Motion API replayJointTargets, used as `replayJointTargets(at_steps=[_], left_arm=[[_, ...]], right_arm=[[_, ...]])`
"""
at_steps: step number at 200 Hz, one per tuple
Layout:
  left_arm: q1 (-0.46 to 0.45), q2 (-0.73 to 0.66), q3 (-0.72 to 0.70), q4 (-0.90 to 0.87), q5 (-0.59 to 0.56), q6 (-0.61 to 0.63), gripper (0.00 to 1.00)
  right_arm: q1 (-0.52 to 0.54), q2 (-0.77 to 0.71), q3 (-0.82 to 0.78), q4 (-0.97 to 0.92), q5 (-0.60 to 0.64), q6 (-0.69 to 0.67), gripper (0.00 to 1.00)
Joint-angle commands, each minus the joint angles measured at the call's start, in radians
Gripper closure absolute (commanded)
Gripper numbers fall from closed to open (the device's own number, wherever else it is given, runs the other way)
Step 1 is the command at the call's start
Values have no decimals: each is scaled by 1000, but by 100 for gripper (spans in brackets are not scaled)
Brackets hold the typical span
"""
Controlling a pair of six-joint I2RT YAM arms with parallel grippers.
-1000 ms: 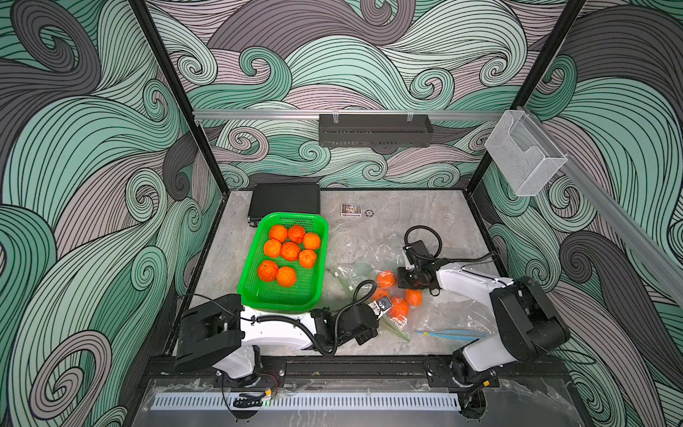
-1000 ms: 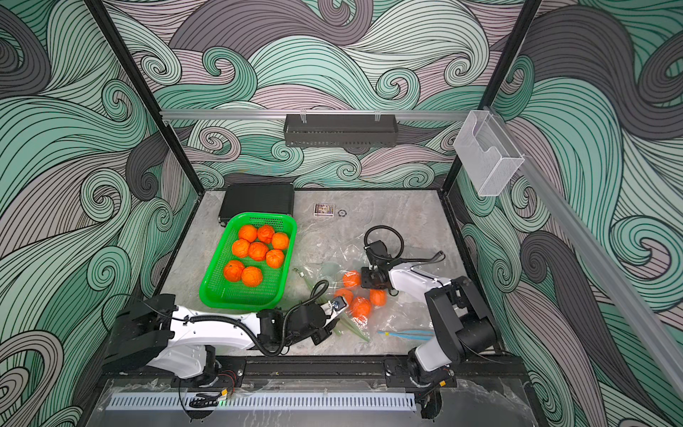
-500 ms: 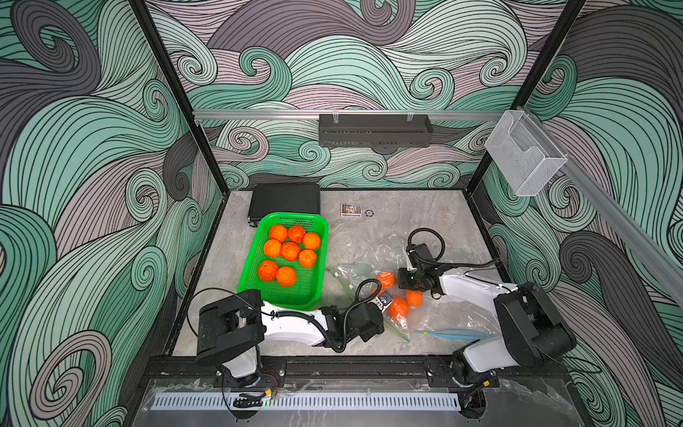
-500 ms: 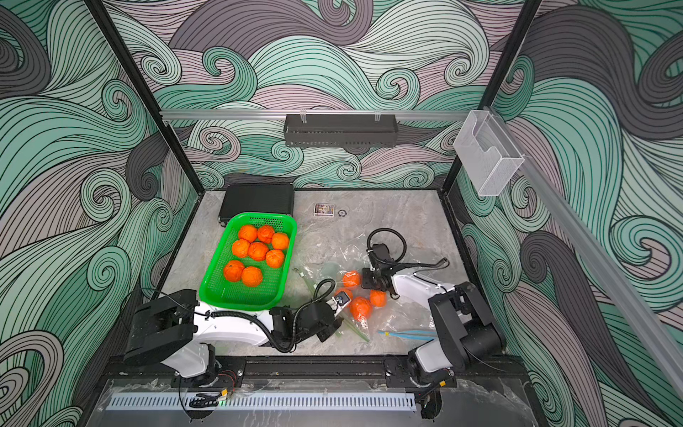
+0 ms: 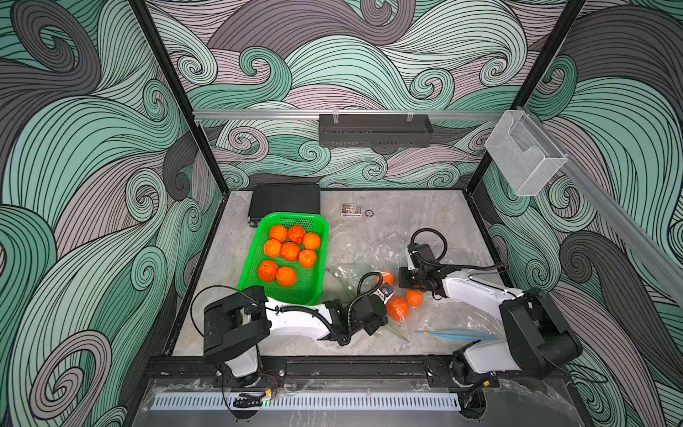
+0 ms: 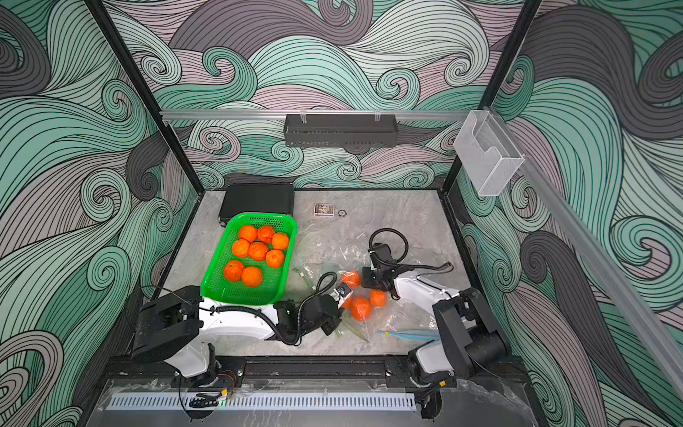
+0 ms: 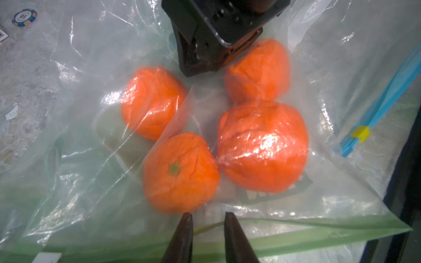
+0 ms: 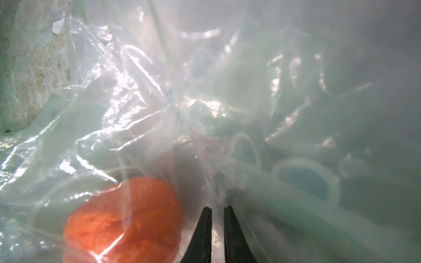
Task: Open the zip-top bag and take out the orange
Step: Open the zipper of the food storage bag at the center of the board.
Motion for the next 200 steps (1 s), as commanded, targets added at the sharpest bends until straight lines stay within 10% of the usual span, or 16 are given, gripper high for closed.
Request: replayJointTargets(at_steps=[1, 88, 200], left_arm=[[-2, -82, -26, -19, 96, -66, 73], [-10, -26, 36, -76, 258, -86, 100], [59, 27, 32, -57, 232, -101, 95]], right_arm=[[-3, -11, -11, 19, 8, 12, 84], [-3, -19, -21, 23, 14, 13, 84], [-3, -7, -23, 31, 11, 9, 84]])
